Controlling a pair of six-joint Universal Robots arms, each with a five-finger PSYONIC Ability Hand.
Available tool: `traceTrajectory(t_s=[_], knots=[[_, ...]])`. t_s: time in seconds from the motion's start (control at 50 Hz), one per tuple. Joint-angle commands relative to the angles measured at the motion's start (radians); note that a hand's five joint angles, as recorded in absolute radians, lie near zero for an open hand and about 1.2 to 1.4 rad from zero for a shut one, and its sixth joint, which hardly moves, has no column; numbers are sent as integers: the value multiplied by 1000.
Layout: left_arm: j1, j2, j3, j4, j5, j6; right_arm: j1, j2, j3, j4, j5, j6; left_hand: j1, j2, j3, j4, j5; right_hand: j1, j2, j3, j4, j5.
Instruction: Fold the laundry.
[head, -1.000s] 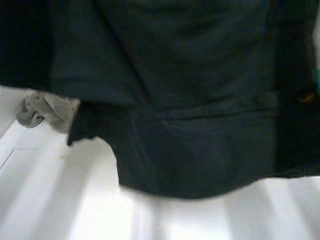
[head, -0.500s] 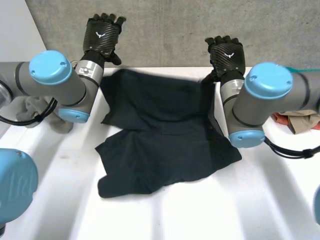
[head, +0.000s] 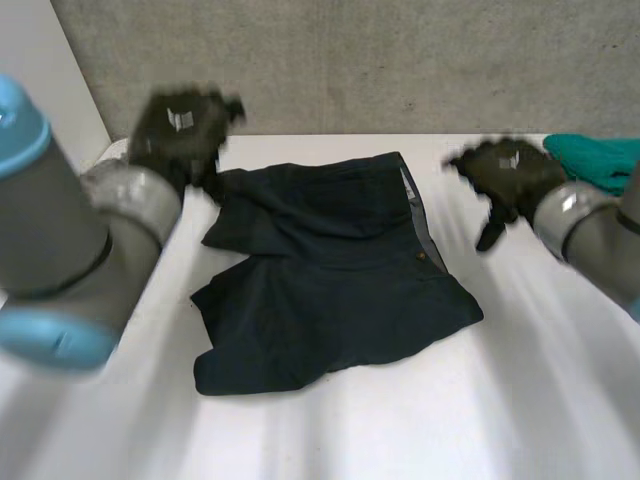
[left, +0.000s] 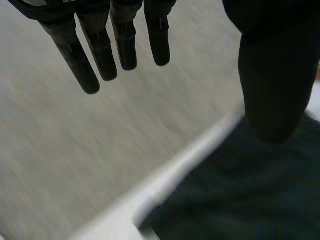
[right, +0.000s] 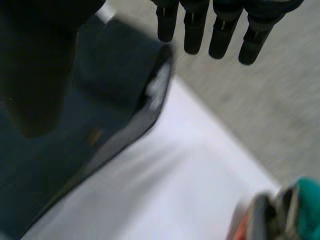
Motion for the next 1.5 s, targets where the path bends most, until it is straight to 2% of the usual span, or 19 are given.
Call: traceTrajectory(t_s=[0.02, 0.12, 0.2, 0.44, 0.58, 0.62, 0.66, 0.68, 0.7, 0.8, 0.86, 0.96, 1.04, 1.08, 1.22, 1.26, 1.34, 1.44, 1.5], knots=[[-78, 95, -294, -161, -16, -29, -44, -3, 201, 48, -78, -208, 154, 156, 156, 156, 152, 222, 203, 205, 205, 198], [-97, 93, -425, -104, -15, -33, -88, 6, 281, -16, -192, -234, 181, 183, 183, 182, 179, 397, 379, 381, 381, 373], [-84, 76, -483, -23, -16, -33, -94, 31, 299, -71, -238, -231, 184, 186, 186, 185, 182, 492, 474, 475, 476, 468], [-54, -98, -468, 73, -13, -33, -81, 132, 286, -187, -247, -228, 158, 160, 159, 159, 155, 395, 377, 379, 379, 371], [-52, -169, -434, 145, -38, -21, -79, 175, 267, -219, -246, -228, 202, 203, 203, 203, 199, 428, 409, 411, 411, 404], [-54, -180, -424, 174, -54, -18, -77, 183, 266, -233, -244, -228, 386, 388, 388, 387, 384, 471, 453, 455, 455, 447], [-54, -184, -419, 197, -65, -18, -76, 189, 261, -259, -244, -225, 580, 581, 581, 581, 577, 805, 786, 788, 788, 781], [-57, -184, -414, 220, -73, -17, -74, 189, 258, -268, -244, -220, 871, 873, 873, 872, 869, 984, 965, 967, 967, 960], [-57, -184, -414, 234, -77, -17, -74, 189, 257, -280, -241, -216, 999, 1001, 1000, 1000, 996, 1141, 1123, 1125, 1125, 1117], [-61, -146, -414, 252, -100, -17, -77, 174, 263, -328, -211, -164, 1000, 1002, 1002, 1001, 998, 1143, 1124, 1126, 1126, 1119], [-61, -40, -425, 240, -96, -14, -82, 114, 275, -306, -194, -144, 1000, 1002, 1002, 1001, 998, 1143, 1124, 1126, 1126, 1119], [-71, 105, -439, 159, -90, 6, -91, -38, 324, -191, -192, -153, 1000, 1002, 1002, 1001, 998, 1143, 1124, 1126, 1126, 1119], [-84, 223, -428, -11, -87, 29, -91, -157, 338, -49, -190, -157, 1000, 1002, 1002, 1001, 998, 1143, 1124, 1126, 1126, 1119], [-110, 283, -420, -160, -70, 34, -91, -228, 344, 35, -187, -170, 1000, 1002, 1002, 1001, 998, 1143, 1124, 1126, 1126, 1119], [-176, 409, -427, -498, 1, 33, -172, -432, 355, 391, -178, -334, 1000, 1002, 1002, 1001, 998, 1143, 1124, 1126, 1126, 1119], [-180, 418, -434, -515, 10, 31, -188, -469, 364, 469, -175, -412, 1000, 1002, 1002, 1001, 998, 1143, 1124, 1126, 1126, 1119], [-180, 408, -443, -464, 12, 37, -189, -481, 373, 514, -183, -461, 1000, 1002, 1002, 1001, 998, 1143, 1124, 1126, 1126, 1119], [-163, 313, -430, -203, 10, 110, -183, -413, 353, 413, -186, -366, 1000, 1002, 1002, 1001, 998, 1143, 1124, 1126, 1126, 1119], [-132, 241, -414, -57, 10, 189, -145, -285, 297, 280, -169, -262, 1000, 1002, 1002, 1001, 998, 1143, 1124, 1126, 1126, 1119]])
